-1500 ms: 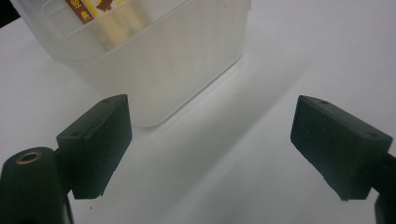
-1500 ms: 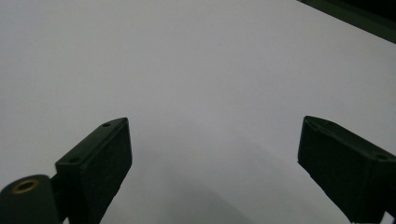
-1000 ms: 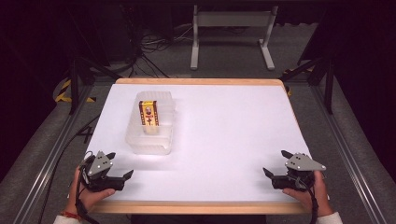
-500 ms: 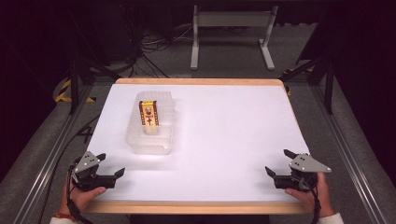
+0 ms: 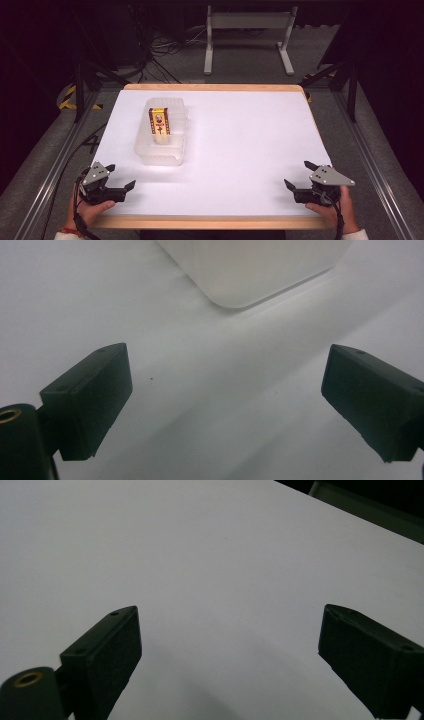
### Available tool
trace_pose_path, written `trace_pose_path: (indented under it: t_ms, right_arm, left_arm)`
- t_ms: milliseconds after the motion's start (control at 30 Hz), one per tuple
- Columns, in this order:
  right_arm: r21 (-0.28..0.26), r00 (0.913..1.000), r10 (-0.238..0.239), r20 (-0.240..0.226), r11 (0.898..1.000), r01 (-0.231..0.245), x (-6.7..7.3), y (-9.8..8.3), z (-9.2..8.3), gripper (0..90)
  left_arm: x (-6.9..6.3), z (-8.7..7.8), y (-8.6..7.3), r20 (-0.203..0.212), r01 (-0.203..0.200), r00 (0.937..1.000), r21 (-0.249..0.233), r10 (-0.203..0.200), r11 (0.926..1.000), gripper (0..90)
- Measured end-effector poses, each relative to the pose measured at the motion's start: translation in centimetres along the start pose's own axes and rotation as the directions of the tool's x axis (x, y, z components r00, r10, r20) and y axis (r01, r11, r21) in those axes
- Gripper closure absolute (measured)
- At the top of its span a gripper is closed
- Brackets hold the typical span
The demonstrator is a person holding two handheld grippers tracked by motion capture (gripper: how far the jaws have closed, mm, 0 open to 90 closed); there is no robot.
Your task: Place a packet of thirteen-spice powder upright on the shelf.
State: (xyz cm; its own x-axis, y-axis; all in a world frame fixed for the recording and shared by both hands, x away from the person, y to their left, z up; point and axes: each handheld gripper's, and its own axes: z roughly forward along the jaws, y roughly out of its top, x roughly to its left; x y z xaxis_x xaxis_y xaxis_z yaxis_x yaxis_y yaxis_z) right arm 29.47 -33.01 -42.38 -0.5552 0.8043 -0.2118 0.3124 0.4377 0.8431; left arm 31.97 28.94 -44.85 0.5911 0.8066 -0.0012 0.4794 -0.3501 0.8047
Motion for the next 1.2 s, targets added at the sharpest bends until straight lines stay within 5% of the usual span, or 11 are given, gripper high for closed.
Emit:
trace_pose_path:
  t_ms: [1200]
  right_arm:
    - [0.011, 1.0, -0.001, -0.002, 1.0, 0.001, -0.04, -0.24, -0.04, 10.8]
  left_arm:
    - [-0.58, 0.61, 0.34, 0.011, -0.03, 0.9995, 0.022, 0.03, 0.9993, 7.3]
